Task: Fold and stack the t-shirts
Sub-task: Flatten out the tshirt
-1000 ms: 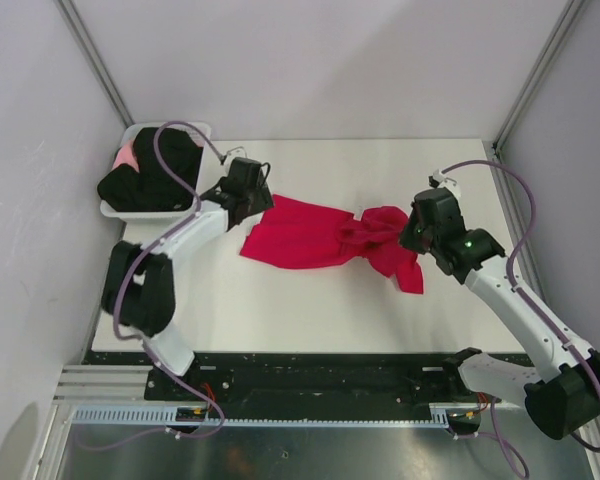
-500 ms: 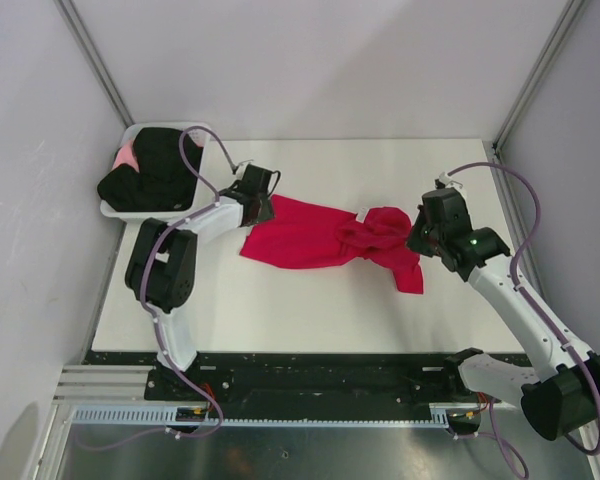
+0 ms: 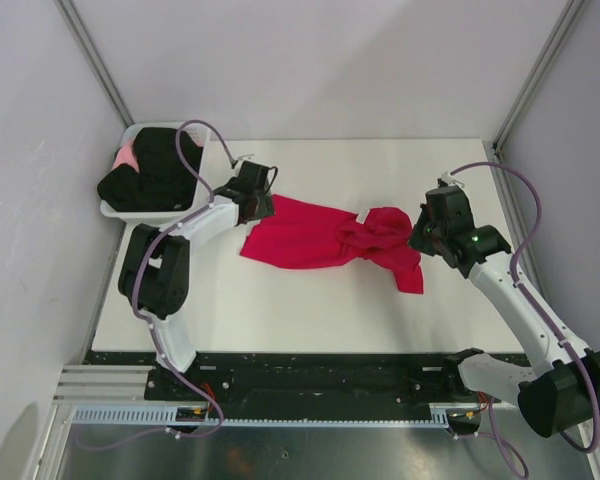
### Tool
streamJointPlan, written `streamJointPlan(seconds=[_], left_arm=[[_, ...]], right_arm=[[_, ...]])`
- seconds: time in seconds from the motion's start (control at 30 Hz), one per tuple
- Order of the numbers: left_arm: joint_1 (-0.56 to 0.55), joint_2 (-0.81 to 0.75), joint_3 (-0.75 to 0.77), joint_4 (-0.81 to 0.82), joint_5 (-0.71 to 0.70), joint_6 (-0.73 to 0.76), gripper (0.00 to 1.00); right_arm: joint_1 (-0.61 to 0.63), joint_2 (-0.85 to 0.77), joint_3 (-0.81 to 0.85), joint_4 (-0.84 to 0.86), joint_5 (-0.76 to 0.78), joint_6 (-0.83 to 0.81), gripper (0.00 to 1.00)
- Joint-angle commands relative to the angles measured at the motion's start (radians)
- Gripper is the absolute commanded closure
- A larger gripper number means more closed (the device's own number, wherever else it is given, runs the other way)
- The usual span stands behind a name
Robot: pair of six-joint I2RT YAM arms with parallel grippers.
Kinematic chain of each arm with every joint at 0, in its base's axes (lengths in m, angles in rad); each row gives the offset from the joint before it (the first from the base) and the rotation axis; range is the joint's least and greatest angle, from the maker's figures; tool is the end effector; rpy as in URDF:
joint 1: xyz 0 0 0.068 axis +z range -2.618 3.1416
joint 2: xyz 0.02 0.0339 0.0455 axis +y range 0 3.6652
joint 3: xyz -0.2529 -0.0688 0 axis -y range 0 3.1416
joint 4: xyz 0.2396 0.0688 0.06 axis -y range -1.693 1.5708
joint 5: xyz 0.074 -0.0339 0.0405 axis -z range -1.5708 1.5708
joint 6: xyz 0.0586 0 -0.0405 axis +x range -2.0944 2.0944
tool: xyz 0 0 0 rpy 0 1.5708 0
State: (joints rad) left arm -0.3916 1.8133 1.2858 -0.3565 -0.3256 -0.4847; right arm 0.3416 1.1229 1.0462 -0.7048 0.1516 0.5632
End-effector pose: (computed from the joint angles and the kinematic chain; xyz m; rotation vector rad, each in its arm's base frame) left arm 0.3770 -0.1354 0.1901 -0.2513 2.3798 -0.0071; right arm 0.2363 0.0746 0.2900 0.3345 2.3330 0.2680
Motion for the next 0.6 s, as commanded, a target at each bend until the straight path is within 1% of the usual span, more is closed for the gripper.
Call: streamJointPlan(seconds=[0.0,0.2,0.37,0.43,0.57], left_arm=[[0.000,0.073,0.100,0.007,0.019,0.031,0.36],[0.000,0.158,0.148,0.000,0.025,0.023,0.39],[-0.001,0.185,0.148,-0.016,0.010,0.005,0.43],[-0.003,0.185,0.142,-0.019,0.009,-0.001,0.47],[-0.007,0.164,0.133,-0.019,0.002,-0.002,0.66]], right_arm=[[-0.007,-0.018,0.014,-0.009,0.013,-0.018,1.00],[-0.010,-0.035,0.009,-0.027,0.017,-0.021,1.00],[-0.010,-0.031,-0.002,-0.025,0.014,-0.022,1.00],[-0.011,-0.026,-0.005,-0.019,0.013,-0.021,1.00],[-0.016,-0.004,-0.006,0.006,0.010,-0.026,1.00]])
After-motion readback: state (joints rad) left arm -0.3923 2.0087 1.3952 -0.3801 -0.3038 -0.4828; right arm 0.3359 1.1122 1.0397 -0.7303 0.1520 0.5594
